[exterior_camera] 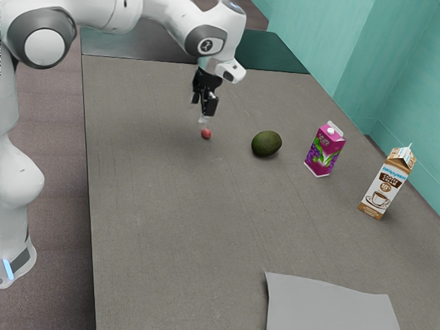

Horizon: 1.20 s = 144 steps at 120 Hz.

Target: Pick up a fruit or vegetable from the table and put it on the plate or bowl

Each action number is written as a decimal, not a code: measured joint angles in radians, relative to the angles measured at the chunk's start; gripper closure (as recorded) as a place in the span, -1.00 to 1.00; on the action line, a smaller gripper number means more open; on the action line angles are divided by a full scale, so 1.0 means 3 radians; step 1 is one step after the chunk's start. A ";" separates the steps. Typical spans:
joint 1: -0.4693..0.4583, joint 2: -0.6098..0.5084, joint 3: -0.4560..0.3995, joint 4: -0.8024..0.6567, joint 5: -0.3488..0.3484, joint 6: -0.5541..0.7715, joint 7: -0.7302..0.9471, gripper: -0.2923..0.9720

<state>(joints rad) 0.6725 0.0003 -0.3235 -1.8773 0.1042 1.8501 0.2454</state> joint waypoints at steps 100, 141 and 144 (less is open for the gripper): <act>0.0087 0.0345 0.0032 -0.0009 -0.0099 0.0216 0.0751 -0.54; 0.0071 0.0587 -0.0014 0.0151 -0.0118 0.0351 0.0889 -0.54; 0.0069 0.0594 -0.0013 0.0153 -0.0120 0.0355 0.0898 -0.54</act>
<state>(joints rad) 0.6932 0.1786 -0.3273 -1.8314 0.0681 1.9566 0.5147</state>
